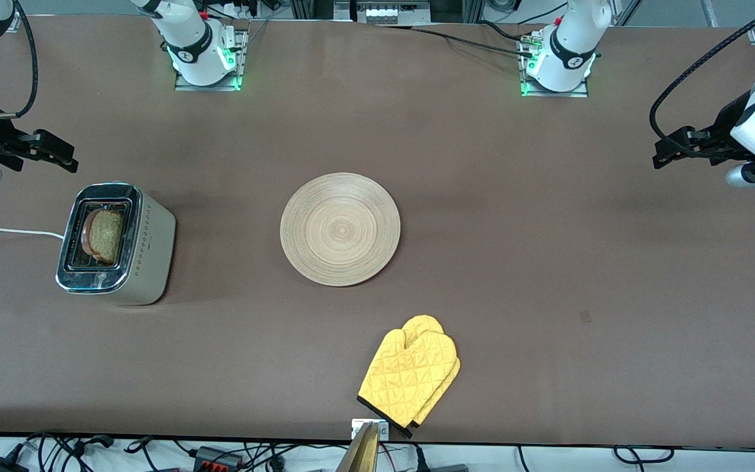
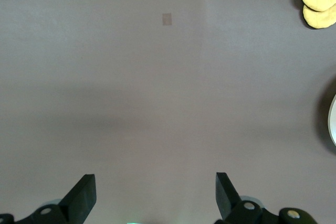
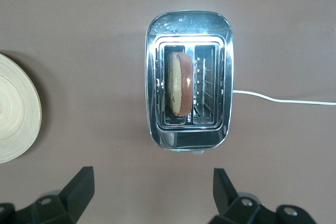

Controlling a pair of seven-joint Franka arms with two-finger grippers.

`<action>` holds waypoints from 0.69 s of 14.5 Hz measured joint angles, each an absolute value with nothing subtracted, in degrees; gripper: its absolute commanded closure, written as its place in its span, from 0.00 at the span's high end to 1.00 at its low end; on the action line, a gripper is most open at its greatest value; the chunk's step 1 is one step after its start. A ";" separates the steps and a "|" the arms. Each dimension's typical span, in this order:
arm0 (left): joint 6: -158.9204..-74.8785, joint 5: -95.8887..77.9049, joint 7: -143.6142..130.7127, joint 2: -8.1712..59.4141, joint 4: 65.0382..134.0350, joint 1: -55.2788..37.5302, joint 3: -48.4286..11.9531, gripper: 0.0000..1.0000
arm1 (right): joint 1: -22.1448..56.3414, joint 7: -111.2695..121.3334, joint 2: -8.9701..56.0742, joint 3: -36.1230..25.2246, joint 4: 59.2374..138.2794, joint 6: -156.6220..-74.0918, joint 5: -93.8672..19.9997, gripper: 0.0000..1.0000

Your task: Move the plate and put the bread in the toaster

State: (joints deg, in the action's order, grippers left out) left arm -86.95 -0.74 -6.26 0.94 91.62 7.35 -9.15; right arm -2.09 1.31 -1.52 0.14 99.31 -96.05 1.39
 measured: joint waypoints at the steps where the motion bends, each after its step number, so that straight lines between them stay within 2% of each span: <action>1: -86.95 -0.74 -6.26 0.94 91.62 7.35 -9.15 1.00 | -2.09 1.31 -1.55 0.16 99.31 -96.00 1.39 1.00; 10: -86.95 -0.74 -6.26 0.94 91.62 7.35 -9.15 1.00 | -2.09 1.31 -2.22 0.20 99.98 -96.17 1.38 1.00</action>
State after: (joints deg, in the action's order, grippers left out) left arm -86.95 -0.74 -6.26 0.94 91.62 7.35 -9.15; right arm -2.09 1.31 -2.22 0.20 99.98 -96.17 1.38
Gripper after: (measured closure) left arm 0.000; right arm 0.000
